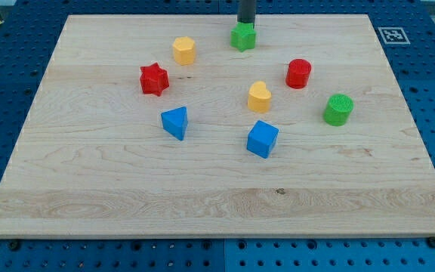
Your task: Move the green star down a bit
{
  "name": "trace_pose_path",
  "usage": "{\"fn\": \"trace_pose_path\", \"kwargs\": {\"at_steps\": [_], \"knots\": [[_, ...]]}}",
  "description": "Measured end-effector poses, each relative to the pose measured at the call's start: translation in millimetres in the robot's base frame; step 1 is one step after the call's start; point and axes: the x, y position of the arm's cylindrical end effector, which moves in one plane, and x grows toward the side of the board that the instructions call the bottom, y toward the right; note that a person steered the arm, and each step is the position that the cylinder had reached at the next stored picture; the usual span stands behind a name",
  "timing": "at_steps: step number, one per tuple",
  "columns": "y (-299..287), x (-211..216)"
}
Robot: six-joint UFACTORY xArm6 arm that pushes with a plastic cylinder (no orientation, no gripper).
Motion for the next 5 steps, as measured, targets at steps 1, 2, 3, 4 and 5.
{"fn": "trace_pose_path", "kwargs": {"at_steps": [1,2,3,4,5], "knots": [[0.0,9.6],[0.0,16.0],[0.0,26.1],[0.0,36.4],[0.0,41.8]]}}
